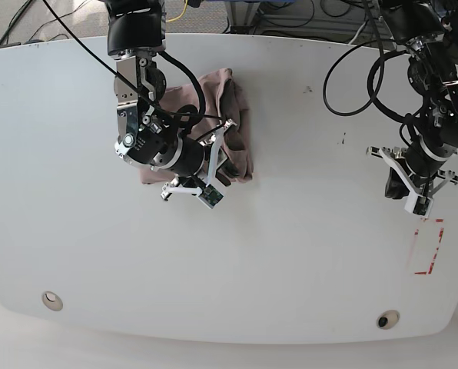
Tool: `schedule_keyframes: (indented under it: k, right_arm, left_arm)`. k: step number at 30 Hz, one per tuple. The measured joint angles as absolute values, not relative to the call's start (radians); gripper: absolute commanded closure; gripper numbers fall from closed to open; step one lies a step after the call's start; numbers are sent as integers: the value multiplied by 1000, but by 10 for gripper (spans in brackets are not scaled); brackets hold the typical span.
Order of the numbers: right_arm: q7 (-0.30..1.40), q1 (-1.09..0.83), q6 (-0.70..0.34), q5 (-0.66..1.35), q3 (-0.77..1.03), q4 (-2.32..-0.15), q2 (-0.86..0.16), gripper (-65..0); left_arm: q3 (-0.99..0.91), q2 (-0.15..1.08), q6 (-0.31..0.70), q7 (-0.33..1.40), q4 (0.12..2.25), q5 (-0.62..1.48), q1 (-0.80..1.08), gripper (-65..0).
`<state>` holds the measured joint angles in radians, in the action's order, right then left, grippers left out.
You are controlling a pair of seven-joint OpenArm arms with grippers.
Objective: Layout the t-shirt on the table in an organized manner, then fold the t-shirt properly
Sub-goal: 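Release with the right gripper and bring the left gripper back to the bundle, then grasp the folded bundle's edges with both grippers and lift it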
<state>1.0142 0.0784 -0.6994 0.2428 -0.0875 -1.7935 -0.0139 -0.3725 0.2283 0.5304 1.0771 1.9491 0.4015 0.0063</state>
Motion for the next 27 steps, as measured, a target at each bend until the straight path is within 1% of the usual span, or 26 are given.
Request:
schedule_keyframes:
  k: [4, 7, 10, 16, 21, 27]
  right_arm:
    - [1015, 84, -699, 243, -83, -1805, -15, -130]
    - [1016, 86, -699, 243, -82, -1831, -25, -130]
    - [1014, 87, -699, 247, -84, -1861, -49, -130]
    - [1013, 84, -700, 250, -49, -1877, -122, -128]
    - [1014, 82, -699, 237, 20, -1872, -190, -130]
    - [1004, 83, -699, 242, 63, -1853, -282, -130]
  left_arm:
    - [-371, 228, 614, 1076, 1950, 493, 7, -43]
    - [-337, 229, 630, 1090, 1953, 537, 13, -43]
    - [-286, 230, 646, 1151, 1952, 607, 22, -43]
    - [-159, 215, 648, 1182, 1952, 812, 22, -43]
    - [-64, 161, 651, 1194, 1951, 926, 32, -43]
    - [-7, 30, 648, 1235, 1944, 925, 53, -44]
